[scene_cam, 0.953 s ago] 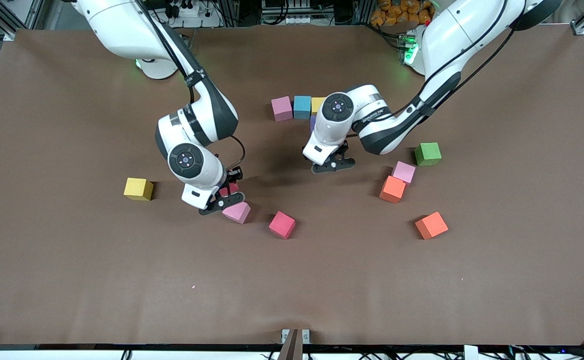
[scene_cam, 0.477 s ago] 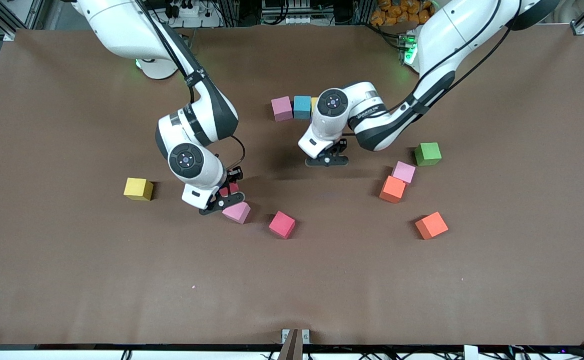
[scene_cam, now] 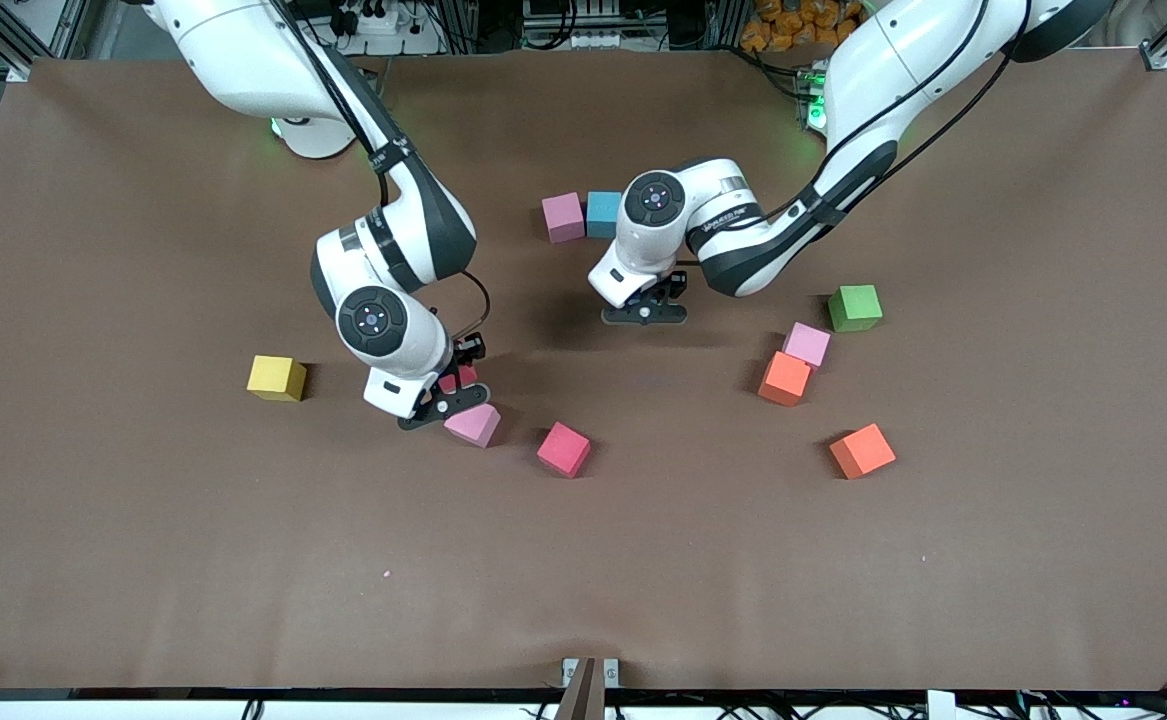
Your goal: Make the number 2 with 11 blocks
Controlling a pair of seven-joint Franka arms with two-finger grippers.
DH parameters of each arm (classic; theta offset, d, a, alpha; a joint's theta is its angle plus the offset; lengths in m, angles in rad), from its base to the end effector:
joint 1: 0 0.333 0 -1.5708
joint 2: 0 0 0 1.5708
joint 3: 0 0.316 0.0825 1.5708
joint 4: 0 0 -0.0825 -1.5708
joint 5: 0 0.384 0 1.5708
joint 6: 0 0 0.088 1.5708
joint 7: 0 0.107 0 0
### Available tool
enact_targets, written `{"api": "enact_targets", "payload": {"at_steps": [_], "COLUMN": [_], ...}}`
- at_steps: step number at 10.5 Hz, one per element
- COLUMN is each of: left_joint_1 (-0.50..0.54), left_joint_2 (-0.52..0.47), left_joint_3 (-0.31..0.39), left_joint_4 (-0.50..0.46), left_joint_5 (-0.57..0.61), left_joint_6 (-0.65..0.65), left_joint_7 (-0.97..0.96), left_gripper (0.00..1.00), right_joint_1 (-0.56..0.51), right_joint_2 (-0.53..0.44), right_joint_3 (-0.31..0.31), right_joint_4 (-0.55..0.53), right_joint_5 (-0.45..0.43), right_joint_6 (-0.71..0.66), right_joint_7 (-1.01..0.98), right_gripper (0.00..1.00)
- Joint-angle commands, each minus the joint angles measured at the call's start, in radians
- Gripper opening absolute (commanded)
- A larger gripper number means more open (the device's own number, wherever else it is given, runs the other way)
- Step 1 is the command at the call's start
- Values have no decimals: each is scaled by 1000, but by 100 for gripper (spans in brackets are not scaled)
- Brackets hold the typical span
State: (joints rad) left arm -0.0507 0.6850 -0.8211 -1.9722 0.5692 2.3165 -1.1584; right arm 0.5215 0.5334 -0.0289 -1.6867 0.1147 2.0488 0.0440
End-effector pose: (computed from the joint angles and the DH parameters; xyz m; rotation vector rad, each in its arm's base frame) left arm 0.4041 -0.4447 0.2091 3.1305 -0.0458 -0.1601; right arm 0.5743 0.3174 0.2766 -3.0357 -0.5993 0.2890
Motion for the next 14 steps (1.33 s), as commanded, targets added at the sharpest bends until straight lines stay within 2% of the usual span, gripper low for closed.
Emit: {"api": "enact_targets", "payload": {"at_steps": [1,9,11,14], "left_joint_1": [5,-12,-23,-23], "left_joint_2": [-2,7,5,7], "left_joint_3": [-4,-4,-4,-3], "left_joint_4": [-14,-20,-22,-28], "left_joint_5": [12,9,9,9], "left_joint_6": [8,12,12,11], "left_joint_7": [-12,-61,-61,-58], "left_gripper": [19,30,40,40], "right_joint_1": [17,-12,-14,-23], "right_joint_2": [-1,19,28,39], "right_joint_3": [1,1,1,0], "right_joint_4": [-1,12,24,38], "right_joint_5": [-13,-23,-29,-30], "right_joint_6": [2,16,16,34], "right_joint_7": [-87,-332,-406,-519], "right_gripper": [34,37,37,38]}}
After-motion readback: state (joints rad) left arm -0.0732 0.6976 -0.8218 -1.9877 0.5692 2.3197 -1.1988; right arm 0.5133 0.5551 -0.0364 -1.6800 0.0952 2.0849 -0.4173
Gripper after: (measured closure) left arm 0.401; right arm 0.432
